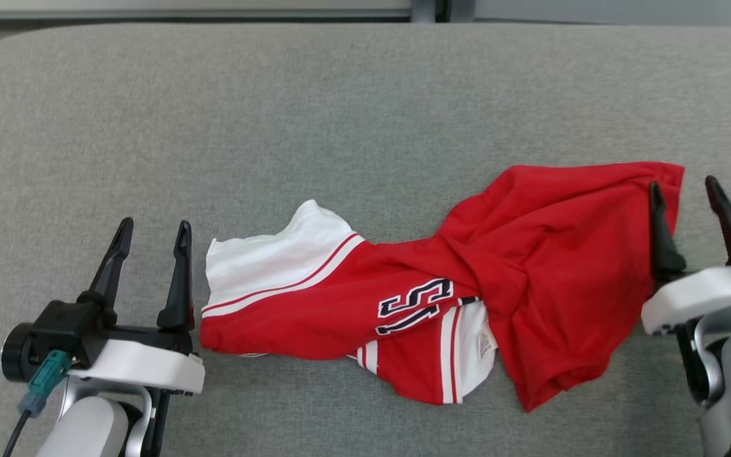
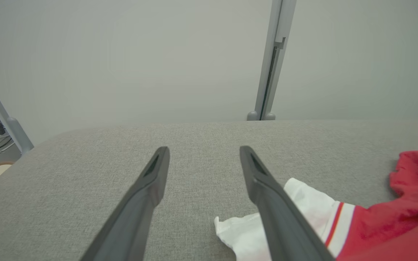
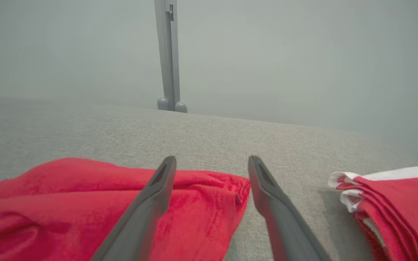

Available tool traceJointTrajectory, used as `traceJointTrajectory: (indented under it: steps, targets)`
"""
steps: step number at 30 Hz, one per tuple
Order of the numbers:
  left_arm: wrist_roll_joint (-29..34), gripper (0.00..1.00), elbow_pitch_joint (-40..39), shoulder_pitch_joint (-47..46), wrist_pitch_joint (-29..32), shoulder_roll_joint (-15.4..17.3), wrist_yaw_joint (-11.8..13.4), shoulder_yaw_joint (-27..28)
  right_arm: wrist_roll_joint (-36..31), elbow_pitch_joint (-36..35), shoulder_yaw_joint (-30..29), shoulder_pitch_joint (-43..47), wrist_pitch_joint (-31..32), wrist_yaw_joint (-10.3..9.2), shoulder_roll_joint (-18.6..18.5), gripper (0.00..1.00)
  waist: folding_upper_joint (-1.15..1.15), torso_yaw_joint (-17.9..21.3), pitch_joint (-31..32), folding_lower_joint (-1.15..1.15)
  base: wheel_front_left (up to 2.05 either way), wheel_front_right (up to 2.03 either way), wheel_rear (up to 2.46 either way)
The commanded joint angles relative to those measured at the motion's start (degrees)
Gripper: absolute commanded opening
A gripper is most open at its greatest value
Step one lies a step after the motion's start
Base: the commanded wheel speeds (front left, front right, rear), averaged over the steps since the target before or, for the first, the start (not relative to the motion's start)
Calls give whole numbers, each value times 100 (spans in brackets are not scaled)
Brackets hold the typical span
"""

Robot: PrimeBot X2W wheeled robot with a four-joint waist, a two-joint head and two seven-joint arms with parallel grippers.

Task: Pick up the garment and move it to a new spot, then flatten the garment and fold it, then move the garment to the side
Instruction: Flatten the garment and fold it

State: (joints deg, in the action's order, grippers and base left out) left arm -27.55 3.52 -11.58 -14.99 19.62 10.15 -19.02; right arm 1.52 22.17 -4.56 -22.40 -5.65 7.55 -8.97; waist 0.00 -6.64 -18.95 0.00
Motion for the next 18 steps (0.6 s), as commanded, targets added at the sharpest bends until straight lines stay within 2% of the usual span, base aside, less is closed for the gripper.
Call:
traceJointTrajectory:
  steps: [1, 9, 18]
  targets:
    - [43, 100, 17, 87, -21, 50, -12, 40, 7, -206, 70, 183, -72, -12, -25, 100, 0, 149, 206, 0, 0, 0, 0]
    - [54, 100, 74, 451, -8, 158, -18, 83, 301, -1892, 600, 1391, 195, -12, 174, 100, 0, 491, 808, 0, 0, 0, 0]
    - [-9, 100, 91, 894, 132, 262, 75, 14, 445, -2989, 901, 2602, 731, -12, 352, 100, 0, 722, 1330, 0, 0, 0, 0]
